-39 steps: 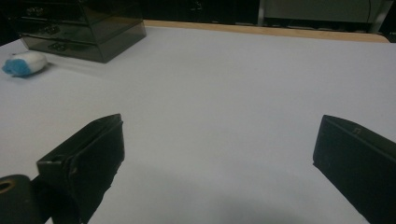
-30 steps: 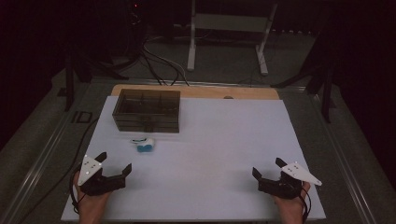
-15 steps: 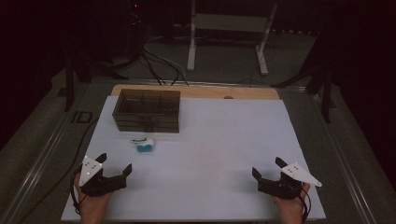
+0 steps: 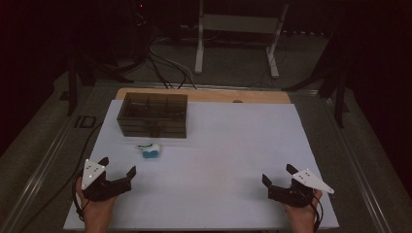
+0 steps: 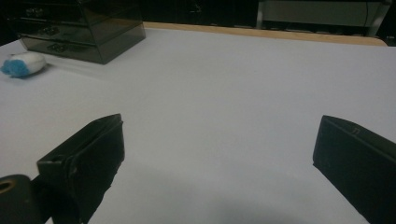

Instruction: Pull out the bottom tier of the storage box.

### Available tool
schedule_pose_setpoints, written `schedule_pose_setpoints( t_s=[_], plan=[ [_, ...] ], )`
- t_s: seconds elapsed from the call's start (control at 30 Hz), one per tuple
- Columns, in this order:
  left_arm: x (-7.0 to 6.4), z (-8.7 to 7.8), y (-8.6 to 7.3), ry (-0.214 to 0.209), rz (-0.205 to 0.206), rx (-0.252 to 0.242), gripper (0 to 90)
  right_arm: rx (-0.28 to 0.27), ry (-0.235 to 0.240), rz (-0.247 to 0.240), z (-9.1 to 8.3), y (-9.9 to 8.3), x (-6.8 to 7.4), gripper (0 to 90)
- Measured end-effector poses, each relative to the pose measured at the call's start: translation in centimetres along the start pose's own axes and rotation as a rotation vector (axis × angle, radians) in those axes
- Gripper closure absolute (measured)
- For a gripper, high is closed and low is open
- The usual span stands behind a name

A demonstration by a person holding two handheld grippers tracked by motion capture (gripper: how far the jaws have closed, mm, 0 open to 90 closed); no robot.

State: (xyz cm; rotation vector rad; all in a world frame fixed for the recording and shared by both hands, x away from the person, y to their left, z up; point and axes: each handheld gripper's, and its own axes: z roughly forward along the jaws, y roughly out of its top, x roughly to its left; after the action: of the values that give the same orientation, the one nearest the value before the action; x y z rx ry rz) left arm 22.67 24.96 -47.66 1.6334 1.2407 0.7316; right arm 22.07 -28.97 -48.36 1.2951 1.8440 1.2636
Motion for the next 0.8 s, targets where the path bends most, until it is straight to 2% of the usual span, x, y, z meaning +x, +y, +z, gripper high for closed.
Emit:
schedule_pose_setpoints(
  t_s=[0.37,0.6,0.8],
  plan=[
    [-0.5,0.4,1.1,-0.001,0.016,-0.009,1.8,0.0,-0.003,0.006,0.0,-0.1,-0.1,2.2],
    [-0.9,1.1,1.8,0.01,0.058,0.0,1.8,-0.004,-0.007,0.008,-0.1,-0.1,-0.2,2.3],
    [-0.6,2.0,2.4,0.025,0.057,-0.001,1.8,-0.003,-0.007,0.008,-0.1,0.0,-0.1,2.3]
  ],
)
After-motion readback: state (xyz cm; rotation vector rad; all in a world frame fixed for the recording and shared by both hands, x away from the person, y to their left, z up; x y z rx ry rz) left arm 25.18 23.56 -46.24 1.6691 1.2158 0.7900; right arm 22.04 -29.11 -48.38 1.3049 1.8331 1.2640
